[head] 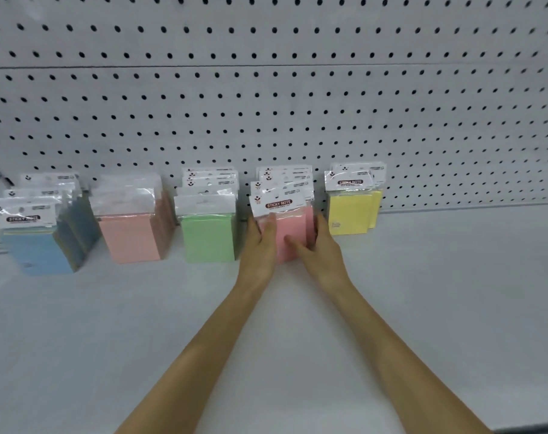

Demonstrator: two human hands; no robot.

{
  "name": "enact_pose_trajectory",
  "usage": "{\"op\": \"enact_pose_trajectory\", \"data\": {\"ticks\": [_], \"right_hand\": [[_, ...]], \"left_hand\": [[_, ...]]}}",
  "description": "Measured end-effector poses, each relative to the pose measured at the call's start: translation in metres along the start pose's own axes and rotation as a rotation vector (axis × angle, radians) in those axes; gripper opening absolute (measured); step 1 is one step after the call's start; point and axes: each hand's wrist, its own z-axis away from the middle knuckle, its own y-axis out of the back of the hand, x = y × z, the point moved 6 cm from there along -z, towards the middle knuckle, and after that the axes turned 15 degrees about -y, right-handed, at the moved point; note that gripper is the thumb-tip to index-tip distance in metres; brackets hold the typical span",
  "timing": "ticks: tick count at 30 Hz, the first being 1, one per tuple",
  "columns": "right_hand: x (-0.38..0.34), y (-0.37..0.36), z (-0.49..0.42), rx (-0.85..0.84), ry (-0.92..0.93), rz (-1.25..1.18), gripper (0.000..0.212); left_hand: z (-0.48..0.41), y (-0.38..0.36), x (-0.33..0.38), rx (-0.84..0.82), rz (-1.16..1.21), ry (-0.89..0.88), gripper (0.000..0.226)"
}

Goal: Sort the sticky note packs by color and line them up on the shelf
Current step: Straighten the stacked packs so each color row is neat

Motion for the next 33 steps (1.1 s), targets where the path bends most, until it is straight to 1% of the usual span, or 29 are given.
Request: {"op": "enact_pose_trajectory", "data": {"ticks": [3,5,8,9,12,14,17,19,23,28,33], "right_hand": [[-0.002,-0.001,-0.006,-0.034,0.009,-0.01,0.071],[-0.005,-0.006,-0.004,-0.072,0.046,0.0,0.072],[-0.003,-0.012,-0.005,-0.098,0.074,-0.015,0.074],[-0.001,-0.012,-0.006,-0.106,0.07,-0.028,0.074],[0.0,-0.006,-0.012,-0.116,0.071,-0.059,0.062],[-0.001,-0.003,-0.013,-0.111,0.079,-0.051,0.063],[-0.001,-0.003,-0.012,-0.096,0.1,-0.031,0.066],[-0.002,-0.003,-0.01,-0.068,0.12,-0.031,0.063],[-0.004,-0.003,-0.009,-0.008,0.165,0.002,0.06],[-0.007,0.0,-0.008,0.045,0.214,0.061,0.059],[-0.003,0.002,-0.01,-0.029,0.185,0.072,0.064]], "left_hand": [[-0.011,-0.002,-0.011,0.026,0.137,0.034,0.047],[-0.01,-0.008,-0.011,0.021,0.243,0.004,0.048],[-0.008,-0.013,-0.011,0.0,0.326,-0.01,0.047],[-0.009,-0.013,-0.013,-0.015,0.344,-0.007,0.048],[-0.012,-0.01,-0.016,-0.058,0.372,0.008,0.034],[-0.014,-0.008,-0.016,-0.066,0.344,-0.009,0.031],[-0.018,-0.004,-0.013,-0.051,0.201,-0.105,0.03],[-0.02,-0.002,-0.011,-0.03,0.158,-0.15,0.031],[-0.022,-0.001,-0.01,-0.039,0.171,-0.171,0.029],[-0.022,-0.004,-0.01,-0.089,0.181,-0.176,0.038],[-0.024,-0.002,-0.012,-0.127,0.191,-0.177,0.042]]}}
